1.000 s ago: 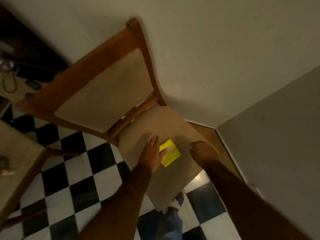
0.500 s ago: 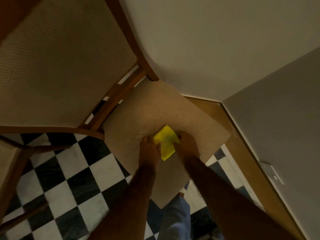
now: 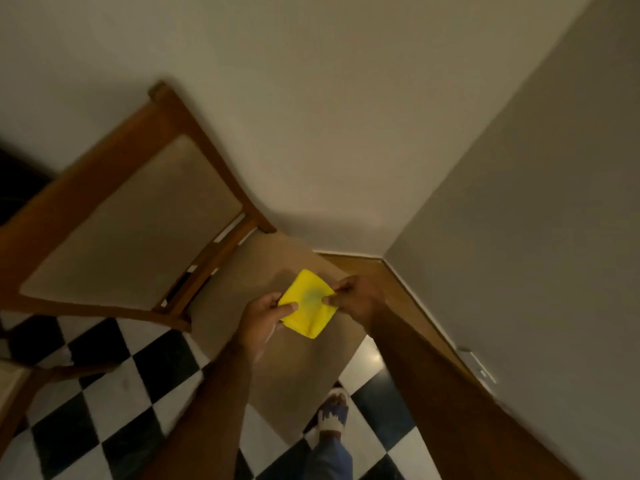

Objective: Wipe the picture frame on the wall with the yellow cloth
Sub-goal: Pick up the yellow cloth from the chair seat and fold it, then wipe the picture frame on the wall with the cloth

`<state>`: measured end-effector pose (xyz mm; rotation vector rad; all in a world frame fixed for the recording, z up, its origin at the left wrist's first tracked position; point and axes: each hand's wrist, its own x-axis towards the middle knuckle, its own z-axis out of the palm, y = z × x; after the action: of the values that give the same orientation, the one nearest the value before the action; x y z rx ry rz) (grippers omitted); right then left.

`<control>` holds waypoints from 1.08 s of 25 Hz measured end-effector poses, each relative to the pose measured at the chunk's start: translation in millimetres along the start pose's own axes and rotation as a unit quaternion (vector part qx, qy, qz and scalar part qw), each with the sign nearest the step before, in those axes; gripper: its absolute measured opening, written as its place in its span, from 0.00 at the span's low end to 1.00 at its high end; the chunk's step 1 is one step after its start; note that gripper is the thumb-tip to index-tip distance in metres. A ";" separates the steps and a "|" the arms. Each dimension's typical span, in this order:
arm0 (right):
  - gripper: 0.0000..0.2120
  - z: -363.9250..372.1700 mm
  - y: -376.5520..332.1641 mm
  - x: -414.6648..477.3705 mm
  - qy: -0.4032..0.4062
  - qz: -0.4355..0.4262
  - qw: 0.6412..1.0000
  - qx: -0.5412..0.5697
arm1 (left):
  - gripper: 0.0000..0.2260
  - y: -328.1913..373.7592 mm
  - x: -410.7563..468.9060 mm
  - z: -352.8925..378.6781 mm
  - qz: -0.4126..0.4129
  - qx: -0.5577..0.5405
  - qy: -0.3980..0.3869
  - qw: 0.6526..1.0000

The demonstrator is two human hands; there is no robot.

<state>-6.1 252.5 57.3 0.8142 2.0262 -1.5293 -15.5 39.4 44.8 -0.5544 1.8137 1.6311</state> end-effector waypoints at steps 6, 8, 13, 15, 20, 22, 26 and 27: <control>0.15 -122.3 -79.7 -99.0 0.080 -0.127 0.989 -0.008 | 0.06 126.7 -69.2 77.9 0.141 0.010 -0.048 0.989; 0.15 -165.0 -103.1 -139.9 0.119 -0.162 0.980 0.003 | 0.07 164.8 -99.6 106.5 0.186 0.014 -0.061 0.981; 0.15 -254.0 -162.0 -240.5 0.206 -0.248 0.946 -0.012 | 0.06 252.5 -179.5 167.3 0.291 -0.011 -0.094 0.952; 0.15 -280.1 -183.5 -276.7 0.241 -0.277 0.929 -0.032 | 0.06 282.0 -210.0 184.3 0.327 -0.019 -0.103 0.939; 0.14 -338.1 -230.8 -383.9 0.316 -0.333 0.886 -0.069 | 0.06 352.3 -304.0 221.0 0.418 -0.044 -0.135 0.897; 0.14 -354.6 -248.6 -428.2 0.340 -0.352 0.866 -0.102 | 0.06 378.0 -339.7 233.9 0.451 -0.056 -0.142 0.879; 0.15 -403.3 -283.3 -538.4 0.419 -0.399 0.803 -0.142 | 0.04 437.6 -428.5 274.7 0.516 -0.083 -0.188 0.832; 0.15 -418.0 -292.5 -569.4 0.443 -0.409 0.785 -0.144 | 0.04 453.9 -453.9 286.4 0.535 -0.086 -0.204 0.815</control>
<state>187.6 496.0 755.7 0.5803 3.5713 -1.1913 49.6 342.0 676.0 0.9026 1.6970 2.3641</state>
